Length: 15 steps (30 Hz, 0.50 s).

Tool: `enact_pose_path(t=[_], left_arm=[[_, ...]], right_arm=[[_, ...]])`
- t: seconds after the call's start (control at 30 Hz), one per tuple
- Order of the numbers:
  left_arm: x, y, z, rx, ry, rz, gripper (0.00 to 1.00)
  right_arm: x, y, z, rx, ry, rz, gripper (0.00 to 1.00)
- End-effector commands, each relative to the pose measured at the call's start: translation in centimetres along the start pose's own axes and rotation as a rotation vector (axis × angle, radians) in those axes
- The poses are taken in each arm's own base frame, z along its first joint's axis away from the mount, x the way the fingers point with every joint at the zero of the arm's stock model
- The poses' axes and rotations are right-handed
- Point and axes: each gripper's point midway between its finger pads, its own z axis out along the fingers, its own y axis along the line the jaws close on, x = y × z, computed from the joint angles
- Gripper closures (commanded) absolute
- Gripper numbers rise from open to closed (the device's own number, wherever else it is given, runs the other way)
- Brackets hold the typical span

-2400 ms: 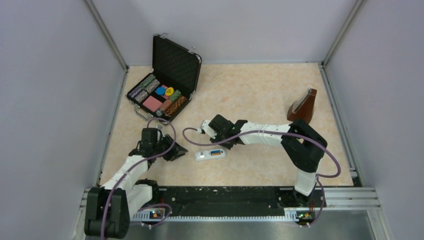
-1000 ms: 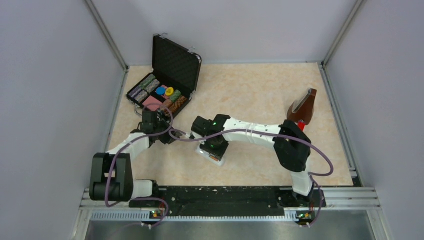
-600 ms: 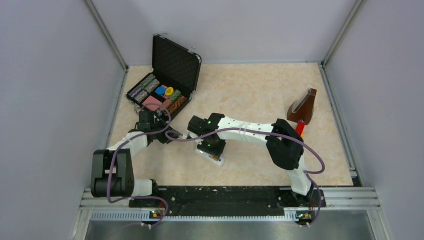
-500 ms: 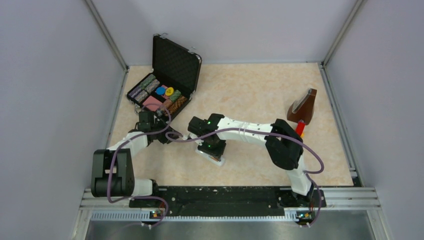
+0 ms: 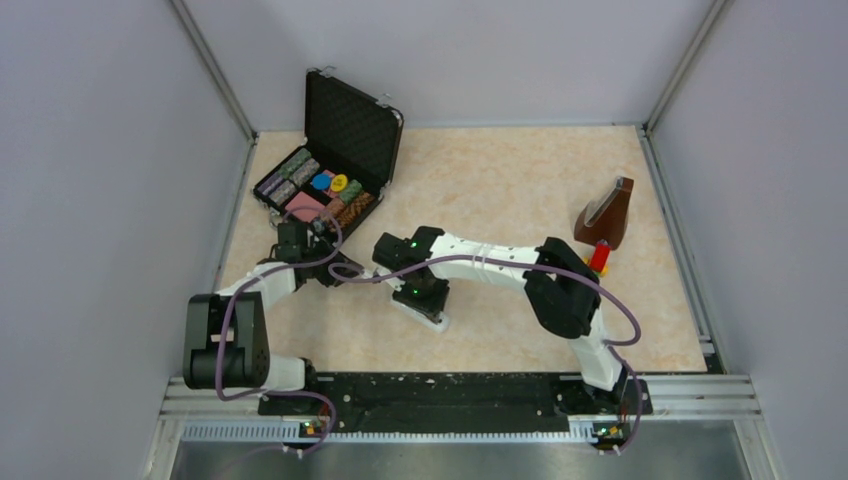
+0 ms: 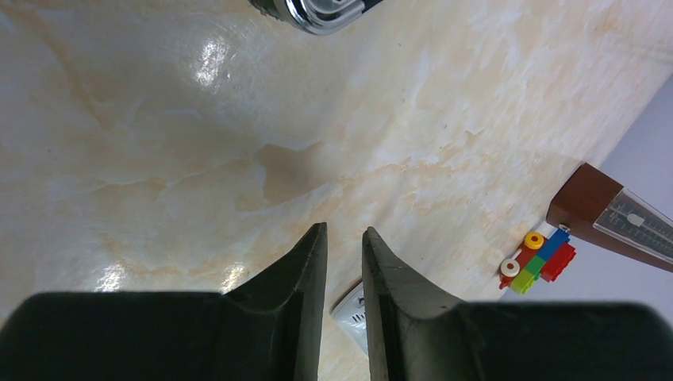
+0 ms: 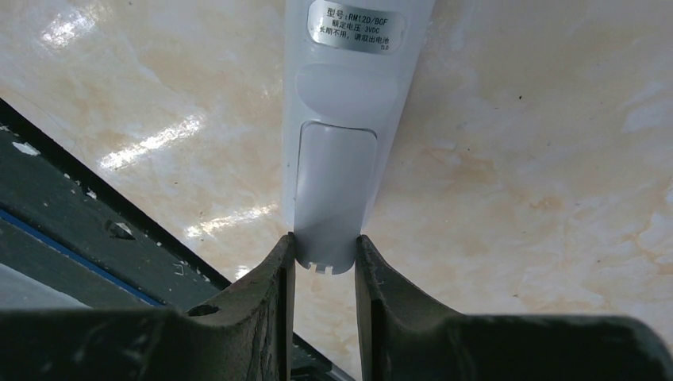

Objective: Load the batteries into the remote control

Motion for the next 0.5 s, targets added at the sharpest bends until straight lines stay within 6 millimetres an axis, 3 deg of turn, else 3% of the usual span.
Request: enact_pose_path(t=[0.0,0.3,0.47], left_arm=[[-1.17,-1.32,-0.09,0.049,-0.026,0.029,0.72],[-1.12,-1.25,-0.04,0.049,-0.021,0.026,0.72],[-1.14,-1.24,-0.08,0.049,-0.021,0.025,0.73]], right_arm=[[-1.38,0.55,-0.26,0.005,-0.024,0.013,0.89],[-1.19,0.7,0.23,-0.004,0.006,0.028,0.86],[-1.11,0.42,0.23,0.012,0.012,0.028,0.74]])
